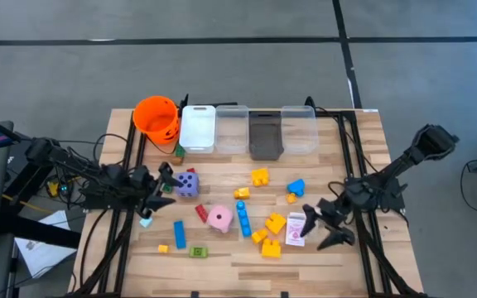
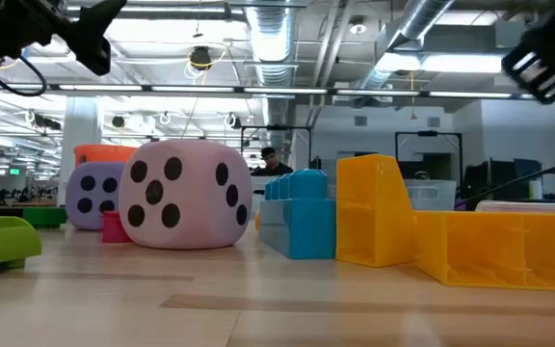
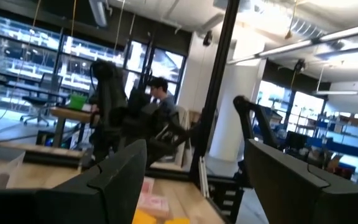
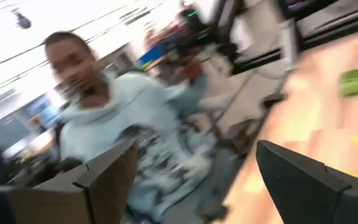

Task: Pick & Place Toys
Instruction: Put the red deck of cards into the right transparent bin

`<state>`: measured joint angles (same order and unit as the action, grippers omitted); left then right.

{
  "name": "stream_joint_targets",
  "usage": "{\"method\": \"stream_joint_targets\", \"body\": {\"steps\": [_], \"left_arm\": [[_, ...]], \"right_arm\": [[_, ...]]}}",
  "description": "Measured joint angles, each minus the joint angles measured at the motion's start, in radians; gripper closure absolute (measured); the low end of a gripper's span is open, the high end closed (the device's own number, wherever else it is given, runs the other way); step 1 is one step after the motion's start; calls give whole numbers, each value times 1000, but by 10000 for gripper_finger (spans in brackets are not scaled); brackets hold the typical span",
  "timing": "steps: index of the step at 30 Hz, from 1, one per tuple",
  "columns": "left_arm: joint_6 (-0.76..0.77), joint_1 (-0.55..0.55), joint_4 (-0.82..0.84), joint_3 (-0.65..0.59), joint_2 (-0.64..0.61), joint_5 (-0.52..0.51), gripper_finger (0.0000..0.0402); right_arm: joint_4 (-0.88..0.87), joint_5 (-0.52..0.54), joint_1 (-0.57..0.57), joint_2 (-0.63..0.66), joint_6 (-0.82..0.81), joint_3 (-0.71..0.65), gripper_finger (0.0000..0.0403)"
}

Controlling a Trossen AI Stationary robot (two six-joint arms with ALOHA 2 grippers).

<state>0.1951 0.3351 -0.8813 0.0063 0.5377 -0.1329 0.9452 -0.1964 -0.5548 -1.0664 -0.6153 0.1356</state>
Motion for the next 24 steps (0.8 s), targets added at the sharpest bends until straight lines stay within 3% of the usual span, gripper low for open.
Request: {"method": "stream_joint_targets", "body": {"steps": [12, 19, 24], "left_arm": [[-12, 0, -85, 0, 0, -1, 137], [-38, 0, -168, 0, 0, -1, 137], [-151, 0, -166, 0, 0, -2, 137]], "right_arm": [[-11, 0, 117, 0, -13, 0, 83], [83, 208, 172, 0, 222, 0, 83], [200, 317, 208, 0, 242, 0, 83]]}}
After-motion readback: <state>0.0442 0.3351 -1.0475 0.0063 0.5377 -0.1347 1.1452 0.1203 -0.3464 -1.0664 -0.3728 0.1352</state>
